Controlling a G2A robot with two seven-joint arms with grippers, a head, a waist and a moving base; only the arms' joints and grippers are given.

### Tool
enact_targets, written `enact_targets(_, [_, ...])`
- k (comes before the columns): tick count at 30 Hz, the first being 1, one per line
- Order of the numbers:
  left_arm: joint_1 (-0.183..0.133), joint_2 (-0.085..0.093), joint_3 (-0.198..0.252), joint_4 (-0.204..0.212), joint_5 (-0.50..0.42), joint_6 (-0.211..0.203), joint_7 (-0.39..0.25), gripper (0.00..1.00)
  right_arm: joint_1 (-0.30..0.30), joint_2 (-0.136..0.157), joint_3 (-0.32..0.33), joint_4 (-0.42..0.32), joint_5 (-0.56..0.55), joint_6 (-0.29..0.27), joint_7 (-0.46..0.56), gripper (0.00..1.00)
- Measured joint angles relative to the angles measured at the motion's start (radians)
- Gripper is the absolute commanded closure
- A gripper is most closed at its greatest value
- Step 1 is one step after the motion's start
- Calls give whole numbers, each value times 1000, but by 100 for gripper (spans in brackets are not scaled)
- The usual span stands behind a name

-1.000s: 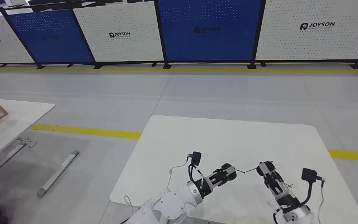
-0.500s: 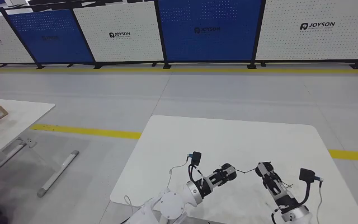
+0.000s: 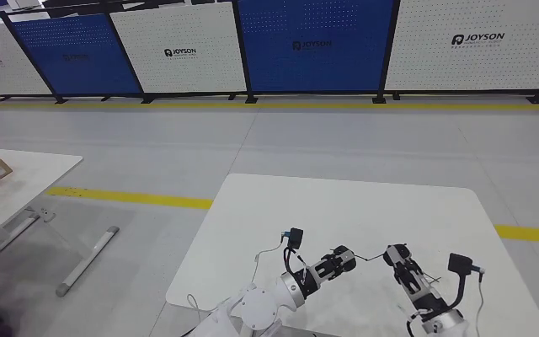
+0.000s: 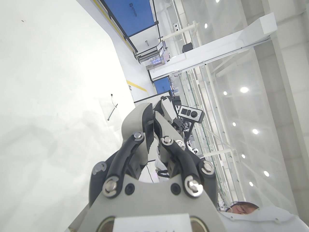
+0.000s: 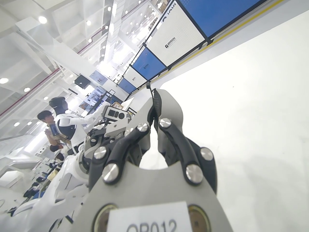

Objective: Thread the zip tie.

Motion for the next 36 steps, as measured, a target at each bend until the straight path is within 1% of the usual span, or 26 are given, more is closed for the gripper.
enact_targets(7, [0, 0, 0, 0, 0, 0, 0, 100, 3, -5, -8, 1, -7, -1, -1, 100])
enact_targets(16, [0, 0, 0, 0, 0, 0, 0, 100, 2, -11, -4, 18, 16, -37, -14, 100])
enact_targets(18, [0, 0, 0, 0, 0, 0, 0, 100, 2, -12, -5, 25, 20, -47, -15, 100])
enact_targets(23, [0, 0, 0, 0, 0, 0, 0, 100, 8, -18, -28, 51, 15, -52, -15, 100])
enact_targets(27, [0, 0, 0, 0, 0, 0, 0, 100, 16, -22, -36, 76, 42, -78, -9, 100])
enact_targets(36, [0, 0, 0, 0, 0, 0, 0, 100, 19, -23, -34, 79, 44, -77, -17, 100])
